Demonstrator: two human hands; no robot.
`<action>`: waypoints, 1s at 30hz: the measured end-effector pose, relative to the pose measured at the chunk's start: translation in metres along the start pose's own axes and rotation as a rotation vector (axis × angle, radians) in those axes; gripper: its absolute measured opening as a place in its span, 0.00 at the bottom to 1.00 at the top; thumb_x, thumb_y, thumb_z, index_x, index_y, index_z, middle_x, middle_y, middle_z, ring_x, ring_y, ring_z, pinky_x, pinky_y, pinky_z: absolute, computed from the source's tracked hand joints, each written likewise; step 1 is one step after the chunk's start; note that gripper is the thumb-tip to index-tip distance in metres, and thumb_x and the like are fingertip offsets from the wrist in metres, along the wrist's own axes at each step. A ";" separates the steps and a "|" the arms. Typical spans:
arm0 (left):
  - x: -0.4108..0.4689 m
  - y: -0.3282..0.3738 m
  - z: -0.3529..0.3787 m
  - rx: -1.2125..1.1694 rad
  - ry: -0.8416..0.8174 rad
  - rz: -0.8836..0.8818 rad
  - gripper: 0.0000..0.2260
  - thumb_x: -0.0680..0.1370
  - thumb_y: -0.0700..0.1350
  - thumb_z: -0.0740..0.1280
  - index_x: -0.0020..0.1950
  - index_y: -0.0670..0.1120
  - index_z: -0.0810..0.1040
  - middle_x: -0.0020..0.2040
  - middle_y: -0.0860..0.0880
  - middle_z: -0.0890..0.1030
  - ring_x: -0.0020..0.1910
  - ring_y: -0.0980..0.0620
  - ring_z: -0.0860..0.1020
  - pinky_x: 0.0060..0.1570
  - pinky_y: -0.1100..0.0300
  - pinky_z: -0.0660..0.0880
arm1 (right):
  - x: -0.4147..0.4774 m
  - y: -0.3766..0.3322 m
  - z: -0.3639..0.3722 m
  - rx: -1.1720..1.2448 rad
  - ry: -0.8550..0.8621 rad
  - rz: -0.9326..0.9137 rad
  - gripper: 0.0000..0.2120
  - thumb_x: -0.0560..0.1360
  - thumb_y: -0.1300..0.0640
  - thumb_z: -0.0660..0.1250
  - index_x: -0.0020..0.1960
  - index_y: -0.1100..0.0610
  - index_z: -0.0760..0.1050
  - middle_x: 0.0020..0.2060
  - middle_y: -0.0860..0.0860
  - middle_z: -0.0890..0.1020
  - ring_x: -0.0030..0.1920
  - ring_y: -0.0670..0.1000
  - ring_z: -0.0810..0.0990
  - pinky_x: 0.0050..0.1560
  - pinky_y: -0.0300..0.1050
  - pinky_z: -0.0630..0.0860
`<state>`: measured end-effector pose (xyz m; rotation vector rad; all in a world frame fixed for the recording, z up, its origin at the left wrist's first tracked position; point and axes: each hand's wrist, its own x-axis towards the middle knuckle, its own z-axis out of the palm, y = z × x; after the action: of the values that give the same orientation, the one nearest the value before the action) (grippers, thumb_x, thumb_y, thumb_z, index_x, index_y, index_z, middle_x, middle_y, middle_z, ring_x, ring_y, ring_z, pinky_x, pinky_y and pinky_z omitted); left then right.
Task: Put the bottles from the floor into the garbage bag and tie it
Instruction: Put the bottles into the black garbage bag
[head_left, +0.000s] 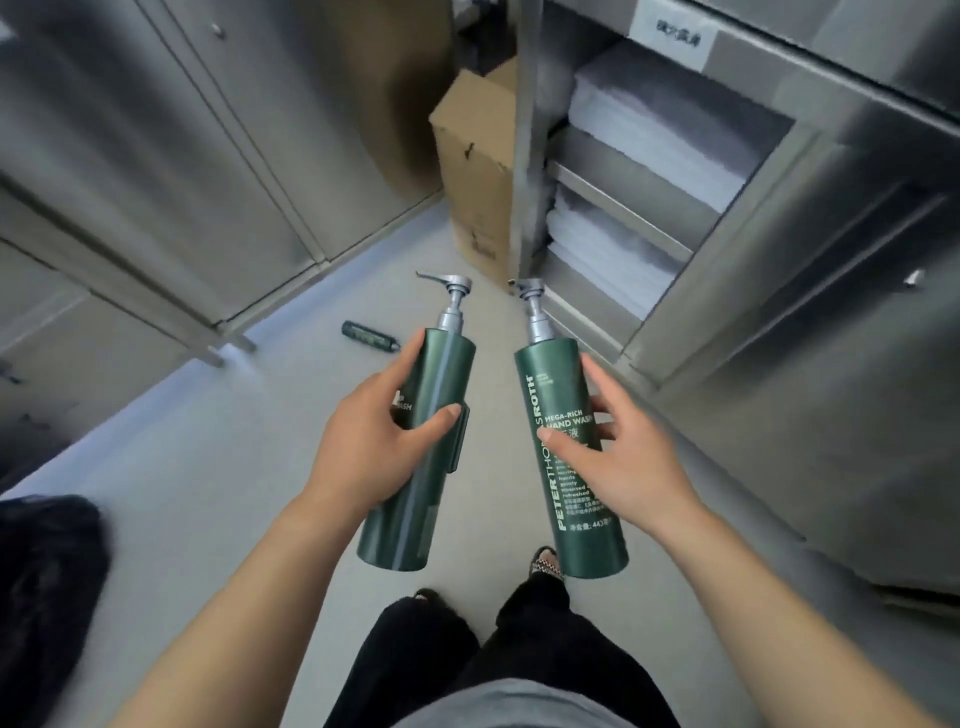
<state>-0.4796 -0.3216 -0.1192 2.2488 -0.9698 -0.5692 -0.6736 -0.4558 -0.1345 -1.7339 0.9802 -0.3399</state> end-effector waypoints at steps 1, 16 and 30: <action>-0.002 -0.008 -0.009 -0.007 0.054 -0.044 0.34 0.68 0.61 0.68 0.69 0.72 0.54 0.51 0.59 0.75 0.45 0.54 0.76 0.43 0.59 0.70 | 0.015 -0.009 0.010 -0.014 -0.058 -0.026 0.36 0.65 0.47 0.74 0.62 0.23 0.58 0.46 0.31 0.76 0.46 0.28 0.74 0.39 0.19 0.67; -0.024 -0.191 -0.185 -0.079 0.587 -0.427 0.35 0.67 0.62 0.70 0.69 0.70 0.56 0.51 0.59 0.76 0.45 0.52 0.78 0.43 0.58 0.71 | 0.118 -0.168 0.264 -0.212 -0.543 -0.348 0.37 0.64 0.44 0.73 0.67 0.31 0.59 0.48 0.33 0.75 0.43 0.31 0.77 0.40 0.26 0.69; -0.026 -0.321 -0.278 -0.153 0.838 -0.767 0.35 0.66 0.63 0.69 0.68 0.71 0.55 0.50 0.59 0.76 0.41 0.59 0.74 0.38 0.67 0.67 | 0.181 -0.272 0.476 -0.358 -0.927 -0.516 0.36 0.64 0.44 0.73 0.65 0.27 0.58 0.46 0.33 0.75 0.41 0.33 0.78 0.39 0.32 0.72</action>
<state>-0.1741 -0.0267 -0.1356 2.3174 0.3519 0.0457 -0.1336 -0.2530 -0.1211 -2.1274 -0.0958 0.3387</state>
